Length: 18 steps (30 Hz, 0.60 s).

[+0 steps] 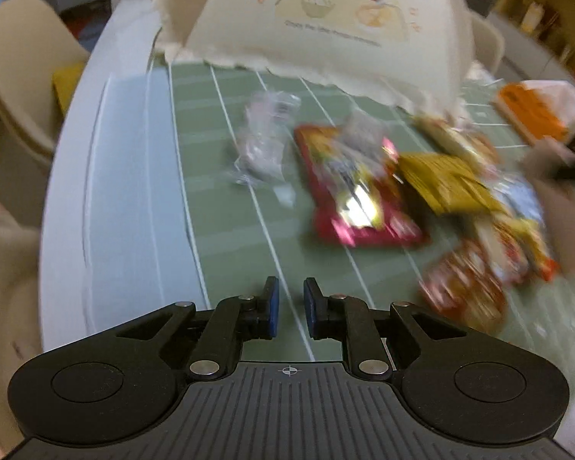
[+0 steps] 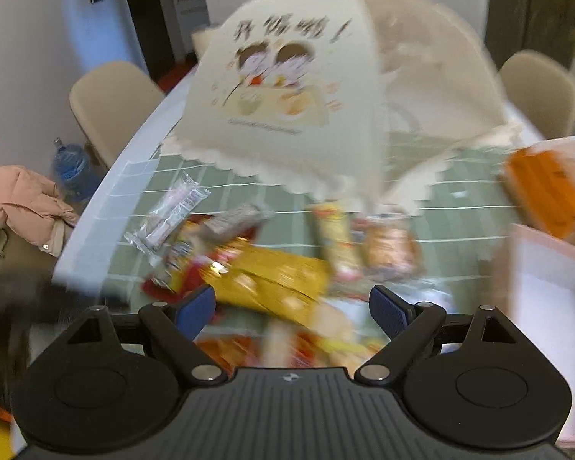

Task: Organize snacks
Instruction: 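Move the left tool to the clear pastry packet while the right tool approaches the snacks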

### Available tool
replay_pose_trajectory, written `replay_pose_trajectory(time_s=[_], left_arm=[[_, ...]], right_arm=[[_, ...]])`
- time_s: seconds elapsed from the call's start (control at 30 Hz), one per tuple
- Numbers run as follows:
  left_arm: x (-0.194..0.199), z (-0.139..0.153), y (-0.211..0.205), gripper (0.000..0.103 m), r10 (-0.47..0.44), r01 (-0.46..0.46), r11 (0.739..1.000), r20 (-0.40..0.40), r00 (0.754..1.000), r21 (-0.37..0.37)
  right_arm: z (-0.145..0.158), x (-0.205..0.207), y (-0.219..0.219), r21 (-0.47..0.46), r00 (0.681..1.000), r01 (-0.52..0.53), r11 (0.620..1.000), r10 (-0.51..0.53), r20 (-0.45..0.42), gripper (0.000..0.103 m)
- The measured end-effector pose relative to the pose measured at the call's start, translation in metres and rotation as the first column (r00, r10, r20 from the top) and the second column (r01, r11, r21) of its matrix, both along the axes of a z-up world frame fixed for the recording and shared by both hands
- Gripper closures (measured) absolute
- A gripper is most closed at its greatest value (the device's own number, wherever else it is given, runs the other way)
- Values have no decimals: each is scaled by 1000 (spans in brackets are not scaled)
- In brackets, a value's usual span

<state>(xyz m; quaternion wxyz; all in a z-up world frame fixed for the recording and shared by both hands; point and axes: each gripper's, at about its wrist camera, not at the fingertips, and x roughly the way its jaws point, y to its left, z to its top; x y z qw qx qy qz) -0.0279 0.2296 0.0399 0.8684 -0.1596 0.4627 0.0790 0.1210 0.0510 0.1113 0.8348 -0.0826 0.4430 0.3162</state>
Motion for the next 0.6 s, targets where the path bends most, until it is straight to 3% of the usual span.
replay_pose_trajectory(time_s=[0.1, 0.3, 0.33, 0.37, 0.43, 0.5, 0.53, 0.6], left_arm=[[-31, 1, -19, 85, 6, -4, 999, 57, 998, -50], [-59, 11, -25, 82, 41, -36, 998, 107, 993, -45], [-65, 12, -23, 81, 57, -53, 998, 113, 992, -46], [-71, 14, -21, 80, 70, -64, 996, 122, 990, -54], [-74, 17, -12, 80, 86, -79, 995, 132, 988, -59], [-66, 20, -1, 80, 89, -86, 996, 130, 988, -28], [-56, 23, 5, 80, 89, -88, 996, 132, 987, -7], [-30, 28, 18, 80, 84, -86, 996, 144, 986, 8]], right_arm=[[-17, 29, 51, -6, 994, 44, 999, -44, -96, 19], [-56, 67, 127, -124, 985, 106, 987, -121, -123, 21], [-61, 69, 132, -138, 985, 103, 985, -121, -126, 31], [-65, 68, 136, -149, 984, 88, 985, -109, -139, 53], [-63, 60, 132, -142, 987, 51, 989, -72, -145, 61], [-51, 45, 124, -143, 990, -26, 989, 6, -139, 80], [-44, 35, 115, -143, 989, -70, 987, 50, -141, 97], [-30, 19, 92, -118, 983, -124, 985, 106, -148, 100]])
